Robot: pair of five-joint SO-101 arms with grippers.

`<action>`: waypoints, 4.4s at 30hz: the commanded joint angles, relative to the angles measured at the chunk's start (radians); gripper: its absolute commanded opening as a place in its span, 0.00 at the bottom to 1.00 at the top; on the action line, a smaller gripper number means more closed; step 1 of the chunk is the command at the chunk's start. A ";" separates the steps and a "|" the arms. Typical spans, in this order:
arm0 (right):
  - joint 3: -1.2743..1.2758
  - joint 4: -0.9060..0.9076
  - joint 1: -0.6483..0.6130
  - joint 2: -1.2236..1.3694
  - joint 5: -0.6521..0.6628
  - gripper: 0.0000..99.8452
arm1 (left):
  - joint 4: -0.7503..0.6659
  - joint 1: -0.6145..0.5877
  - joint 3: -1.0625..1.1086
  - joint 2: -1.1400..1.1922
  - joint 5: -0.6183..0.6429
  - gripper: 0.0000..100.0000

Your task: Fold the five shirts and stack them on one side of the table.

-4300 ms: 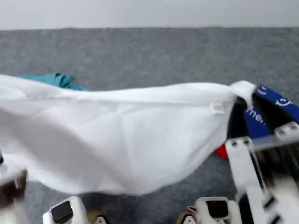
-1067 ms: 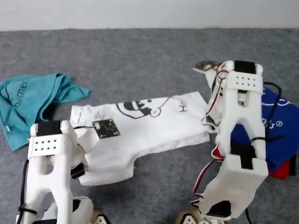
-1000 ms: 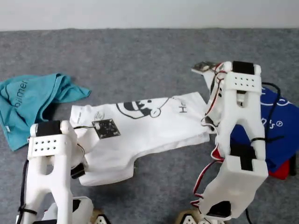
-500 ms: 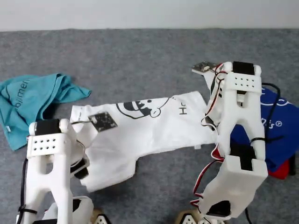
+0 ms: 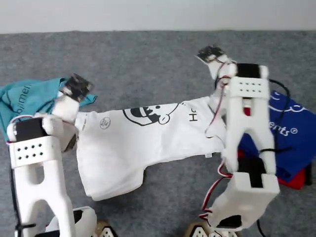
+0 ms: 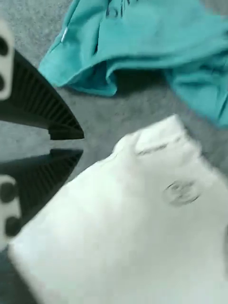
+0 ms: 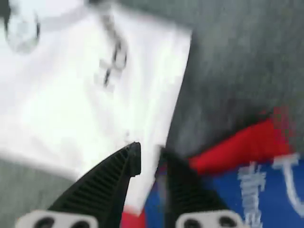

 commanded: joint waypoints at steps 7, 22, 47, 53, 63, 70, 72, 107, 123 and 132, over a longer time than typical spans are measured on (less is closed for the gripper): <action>-0.006 -0.397 -0.070 0.163 -0.109 0.01 | -0.318 0.018 -0.012 0.327 0.187 0.01; -0.127 -0.547 0.035 0.446 -0.104 0.01 | -0.339 -0.066 -0.193 0.789 0.080 0.01; -0.778 0.265 -0.177 0.453 -0.107 0.01 | -0.101 -0.157 -0.143 0.120 0.084 0.02; -0.786 0.380 -0.286 0.444 -0.103 0.03 | -0.104 -0.381 -0.113 0.166 0.046 0.02; -0.486 0.380 -0.542 0.234 -0.109 0.04 | -0.107 -0.663 -0.117 0.295 -0.005 0.02; -0.187 0.375 -0.733 0.050 -0.110 0.19 | -0.109 -0.741 -0.111 0.325 -0.015 0.02; -0.101 0.351 -0.785 0.028 -0.110 0.19 | -0.109 -0.741 -0.111 0.341 -0.012 0.02; 0.272 -0.217 -1.109 0.208 -0.103 0.10 | -0.163 -0.779 0.010 0.344 -0.009 0.02; 0.106 -0.137 -1.044 0.183 -0.061 0.01 | -0.161 -0.779 0.008 0.344 -0.011 0.02; -0.115 -0.062 -0.969 0.191 -0.043 0.01 | -0.164 -0.773 0.007 0.344 -0.011 0.02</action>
